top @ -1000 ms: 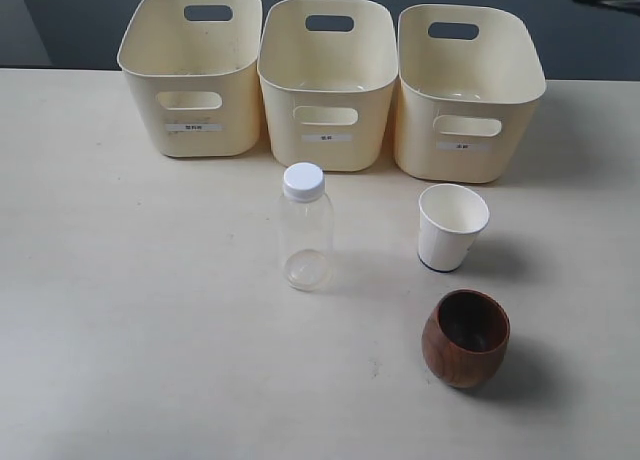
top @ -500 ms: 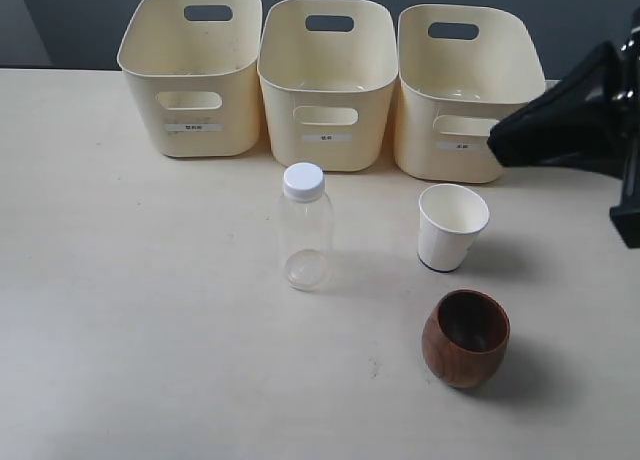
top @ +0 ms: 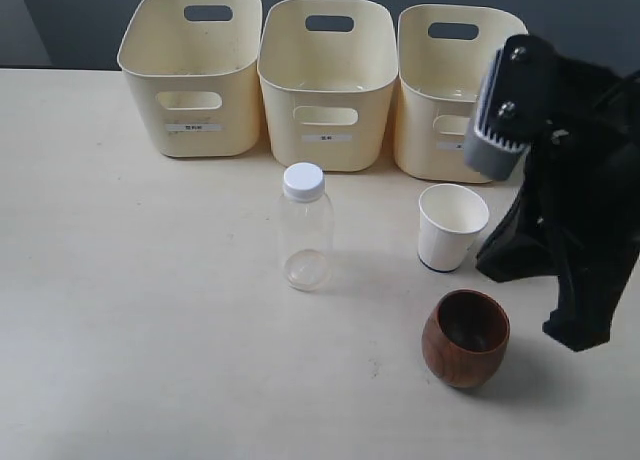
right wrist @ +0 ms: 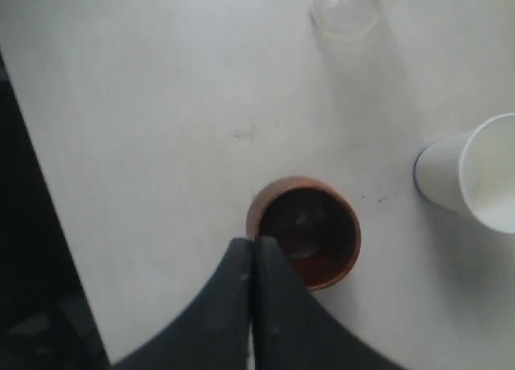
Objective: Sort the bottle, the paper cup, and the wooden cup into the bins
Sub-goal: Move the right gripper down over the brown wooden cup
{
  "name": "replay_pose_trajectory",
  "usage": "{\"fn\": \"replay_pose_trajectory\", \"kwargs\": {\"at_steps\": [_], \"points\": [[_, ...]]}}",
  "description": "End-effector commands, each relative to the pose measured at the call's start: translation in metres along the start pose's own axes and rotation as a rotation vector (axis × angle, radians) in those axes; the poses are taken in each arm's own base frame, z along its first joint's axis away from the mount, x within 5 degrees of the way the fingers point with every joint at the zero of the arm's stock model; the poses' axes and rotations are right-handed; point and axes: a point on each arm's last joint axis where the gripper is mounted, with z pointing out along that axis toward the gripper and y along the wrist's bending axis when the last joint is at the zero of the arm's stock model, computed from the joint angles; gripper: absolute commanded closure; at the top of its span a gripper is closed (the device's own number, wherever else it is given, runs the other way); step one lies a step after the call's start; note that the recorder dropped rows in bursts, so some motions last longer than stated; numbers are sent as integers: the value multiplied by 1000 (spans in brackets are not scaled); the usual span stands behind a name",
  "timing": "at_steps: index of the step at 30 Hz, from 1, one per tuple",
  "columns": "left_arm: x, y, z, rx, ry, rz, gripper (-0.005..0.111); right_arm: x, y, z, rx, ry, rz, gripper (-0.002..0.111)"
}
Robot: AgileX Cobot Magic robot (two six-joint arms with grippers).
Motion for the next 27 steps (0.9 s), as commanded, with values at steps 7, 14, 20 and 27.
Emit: {"fn": "replay_pose_trajectory", "kwargs": {"at_steps": [7, 14, 20, 27], "points": [[0, 0, 0, -2, -12, -3, 107, -8, 3, 37, -27, 187, -36, 109], [0, 0, 0, -2, -12, -1, 107, -7, -5, 55, -7, 270, -21, 109], [0, 0, 0, -2, -12, -3, 107, -7, -10, 71, -32, 316, 1, 109], [0, 0, 0, -2, -12, -1, 107, -5, -15, 93, -78, 391, 26, 109]]}}
